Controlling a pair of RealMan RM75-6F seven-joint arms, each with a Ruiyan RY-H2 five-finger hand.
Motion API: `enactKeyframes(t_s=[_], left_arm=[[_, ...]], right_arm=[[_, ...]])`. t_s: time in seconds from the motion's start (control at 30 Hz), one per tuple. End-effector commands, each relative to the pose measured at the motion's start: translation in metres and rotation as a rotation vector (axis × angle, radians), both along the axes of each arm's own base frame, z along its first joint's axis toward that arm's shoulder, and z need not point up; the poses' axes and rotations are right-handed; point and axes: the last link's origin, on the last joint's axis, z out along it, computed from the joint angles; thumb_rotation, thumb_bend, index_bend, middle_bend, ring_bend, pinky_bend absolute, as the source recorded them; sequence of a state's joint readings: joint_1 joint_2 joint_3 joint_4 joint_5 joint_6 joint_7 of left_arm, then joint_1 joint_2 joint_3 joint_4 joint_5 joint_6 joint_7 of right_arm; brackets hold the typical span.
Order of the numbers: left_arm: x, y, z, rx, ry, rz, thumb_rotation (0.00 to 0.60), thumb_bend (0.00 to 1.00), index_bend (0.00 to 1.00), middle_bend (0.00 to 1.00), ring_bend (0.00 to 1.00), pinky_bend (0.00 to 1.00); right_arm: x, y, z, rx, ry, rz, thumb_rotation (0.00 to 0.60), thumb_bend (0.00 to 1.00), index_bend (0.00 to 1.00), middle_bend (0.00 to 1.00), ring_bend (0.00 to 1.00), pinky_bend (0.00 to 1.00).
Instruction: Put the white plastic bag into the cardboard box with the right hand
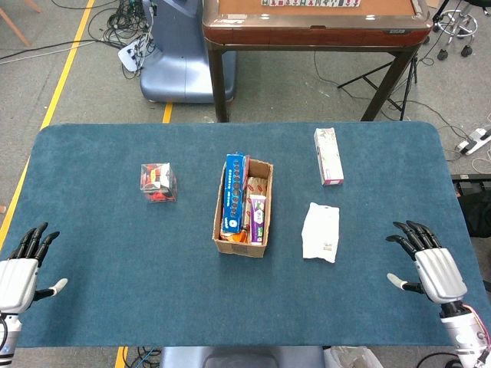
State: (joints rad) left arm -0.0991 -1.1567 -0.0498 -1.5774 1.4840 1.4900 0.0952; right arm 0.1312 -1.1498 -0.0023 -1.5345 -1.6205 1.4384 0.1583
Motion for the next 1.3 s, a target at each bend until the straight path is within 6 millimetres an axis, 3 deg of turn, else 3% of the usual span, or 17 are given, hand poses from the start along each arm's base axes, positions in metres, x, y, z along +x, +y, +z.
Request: enactKeyframes(t_s=[0.03, 0.4, 0.83, 1.03, 1.2, 1.3], left_arm=[[-0.001, -0.002, 0.003, 0.013, -0.005, 0.005, 0.6, 0.1, 0.14, 0.04, 0.06, 0.33], [-0.004, -0.002, 0.008, 0.024, -0.015, 0.019, 0.6, 0.1, 0.14, 0.04, 0.06, 0.33], [-0.003, 0.005, 0.002, -0.008, -0.012, 0.011, 0.6, 0.1, 0.14, 0.05, 0.06, 0.33], [-0.003, 0.004, 0.003, 0.004, -0.008, 0.015, 0.6, 0.1, 0.14, 0.05, 0.06, 0.33], [-0.004, 0.002, 0.005, 0.013, -0.013, 0.02, 0.6, 0.1, 0.14, 0.05, 0.06, 0.33], [-0.004, 0.001, 0.008, 0.021, -0.016, 0.021, 0.6, 0.1, 0.14, 0.05, 0.06, 0.33]], right_arm=[[-0.001, -0.003, -0.005, 0.016, 0.003, -0.006, 0.6, 0.0, 0.29, 0.14, 0.06, 0.12], [-0.005, -0.017, -0.022, 0.097, 0.058, 0.0, 0.6, 0.0, 0.29, 0.16, 0.06, 0.12], [0.029, -0.081, -0.041, 0.288, 0.325, 0.201, 0.6, 0.0, 0.28, 0.11, 0.06, 0.12], [0.043, -0.11, -0.052, 0.327, 0.499, 0.282, 0.6, 0.0, 0.19, 0.08, 0.04, 0.12], [0.052, -0.128, -0.065, 0.376, 0.589, 0.268, 0.6, 0.0, 0.04, 0.0, 0.0, 0.01], [0.061, -0.133, -0.074, 0.407, 0.606, 0.267, 0.6, 0.0, 0.0, 0.0, 0.0, 0.0]])
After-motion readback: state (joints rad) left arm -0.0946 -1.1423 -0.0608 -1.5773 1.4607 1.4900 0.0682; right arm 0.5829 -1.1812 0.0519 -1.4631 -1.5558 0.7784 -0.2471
